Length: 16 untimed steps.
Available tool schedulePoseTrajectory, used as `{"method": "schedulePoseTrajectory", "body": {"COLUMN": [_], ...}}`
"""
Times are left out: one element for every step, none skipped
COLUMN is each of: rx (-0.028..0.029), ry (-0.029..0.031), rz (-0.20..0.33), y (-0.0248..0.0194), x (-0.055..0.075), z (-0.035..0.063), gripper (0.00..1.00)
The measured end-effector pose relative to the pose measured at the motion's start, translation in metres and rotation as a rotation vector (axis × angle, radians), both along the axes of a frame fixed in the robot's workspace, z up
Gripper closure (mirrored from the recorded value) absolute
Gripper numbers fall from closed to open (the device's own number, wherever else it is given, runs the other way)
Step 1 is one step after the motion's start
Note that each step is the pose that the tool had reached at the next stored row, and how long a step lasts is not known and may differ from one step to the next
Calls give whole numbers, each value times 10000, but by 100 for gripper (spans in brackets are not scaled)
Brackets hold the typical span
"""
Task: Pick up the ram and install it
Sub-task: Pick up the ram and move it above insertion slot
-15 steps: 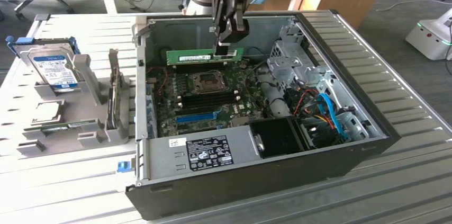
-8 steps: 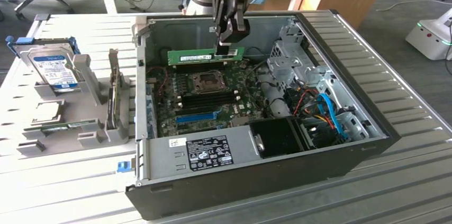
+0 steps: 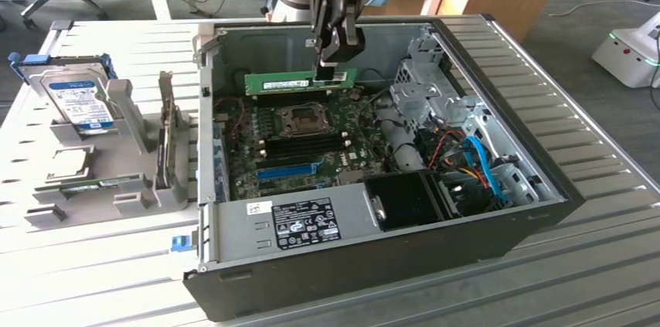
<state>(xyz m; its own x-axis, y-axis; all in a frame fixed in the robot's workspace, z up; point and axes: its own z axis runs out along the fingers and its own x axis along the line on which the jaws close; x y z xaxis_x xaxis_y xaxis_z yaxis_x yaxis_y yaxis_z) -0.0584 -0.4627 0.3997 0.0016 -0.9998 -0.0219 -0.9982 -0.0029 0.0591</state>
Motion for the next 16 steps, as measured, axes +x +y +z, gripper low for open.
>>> {"method": "schedulePoseTrajectory", "body": {"rx": [0,0,0,1,0,0,-1,0,1,0,0,0,1,1,0,0], "ry": [0,0,0,0,0,0,0,-1,-1,-2,-2,-3,-3,-4,-3,-3], "rz": [-1,-1,1,0,0,1,1,1,1,1,1,0,0,0,0,1], "y": [7,14,23,33,44,55,66,78,91,109,124,139,154,169,185,201], "x": [0,0,0,0,0,0,0,0,0,1,1,1,0,0,0,0], "z": [-1,-2,-2,-4,-4,-5,-7,-8,-9,-10,-11,-13,-14,-15,-16,-17], "gripper": [88,88,88,88,88,88,88,88,88,88,88,88,88,88,88,88]}}
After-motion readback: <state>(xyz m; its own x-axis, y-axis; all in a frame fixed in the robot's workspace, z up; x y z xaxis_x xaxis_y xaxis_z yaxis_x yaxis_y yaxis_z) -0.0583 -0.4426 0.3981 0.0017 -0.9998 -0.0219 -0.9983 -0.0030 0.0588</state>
